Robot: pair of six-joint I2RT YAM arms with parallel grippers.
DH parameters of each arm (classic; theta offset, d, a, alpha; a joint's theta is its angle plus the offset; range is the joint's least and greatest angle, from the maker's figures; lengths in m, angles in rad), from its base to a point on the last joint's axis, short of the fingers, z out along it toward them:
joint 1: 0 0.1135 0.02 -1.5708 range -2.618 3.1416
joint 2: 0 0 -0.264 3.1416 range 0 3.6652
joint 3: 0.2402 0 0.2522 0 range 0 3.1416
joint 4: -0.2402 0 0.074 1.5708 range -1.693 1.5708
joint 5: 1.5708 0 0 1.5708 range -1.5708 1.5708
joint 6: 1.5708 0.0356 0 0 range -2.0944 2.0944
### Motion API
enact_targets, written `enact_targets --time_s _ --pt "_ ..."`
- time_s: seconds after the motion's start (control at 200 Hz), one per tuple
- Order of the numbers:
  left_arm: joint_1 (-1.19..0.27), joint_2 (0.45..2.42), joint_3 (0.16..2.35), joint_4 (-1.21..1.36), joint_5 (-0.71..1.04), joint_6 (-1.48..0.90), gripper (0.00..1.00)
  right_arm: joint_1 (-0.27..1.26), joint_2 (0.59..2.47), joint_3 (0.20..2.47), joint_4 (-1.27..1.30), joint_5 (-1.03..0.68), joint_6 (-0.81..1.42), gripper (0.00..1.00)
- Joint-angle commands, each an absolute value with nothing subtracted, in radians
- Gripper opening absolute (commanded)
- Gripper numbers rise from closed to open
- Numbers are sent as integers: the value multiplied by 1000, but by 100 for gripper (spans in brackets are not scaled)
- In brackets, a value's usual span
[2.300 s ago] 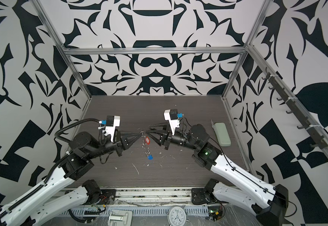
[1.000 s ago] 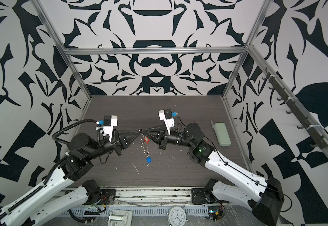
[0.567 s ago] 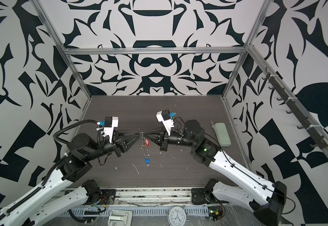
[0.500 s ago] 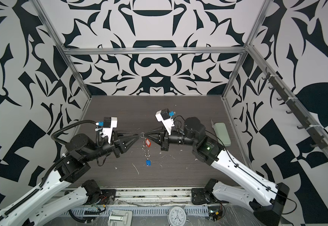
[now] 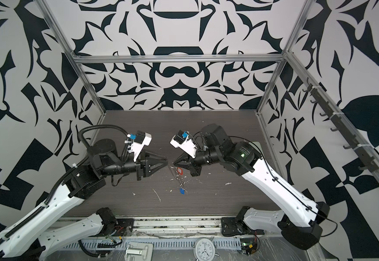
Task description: Remove the keys from the keyring
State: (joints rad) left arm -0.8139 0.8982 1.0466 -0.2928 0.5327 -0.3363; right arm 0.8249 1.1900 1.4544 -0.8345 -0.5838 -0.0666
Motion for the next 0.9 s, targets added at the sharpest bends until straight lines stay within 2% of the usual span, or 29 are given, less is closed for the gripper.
enact_targets --time_s 0.0,0.13,0.305,0.415,0.59,0.73,0.895 --pt "-818 918 1095 -407 618 -304 29 837 1177 1531 -889 -585 -135 0" --pt "-818 946 1109 -434 675 -302 29 844 1183 1548 -891 -589 -146 0" --pt "-818 952 1112 -457 668 -294 29 855 1182 1555 -884 -589 -149 0" --pt "-818 943 1101 -435 690 -288 34 859 1157 1517 -834 -646 -146 0" --pt "-818 947 1073 -368 730 -303 35 859 1126 1468 -766 -686 -132 0" --pt "-818 965 1090 -393 727 -300 20 859 1129 1466 -772 -689 -132 0" --pt "-818 963 1095 -393 718 -298 16 860 1134 1468 -776 -687 -127 0"
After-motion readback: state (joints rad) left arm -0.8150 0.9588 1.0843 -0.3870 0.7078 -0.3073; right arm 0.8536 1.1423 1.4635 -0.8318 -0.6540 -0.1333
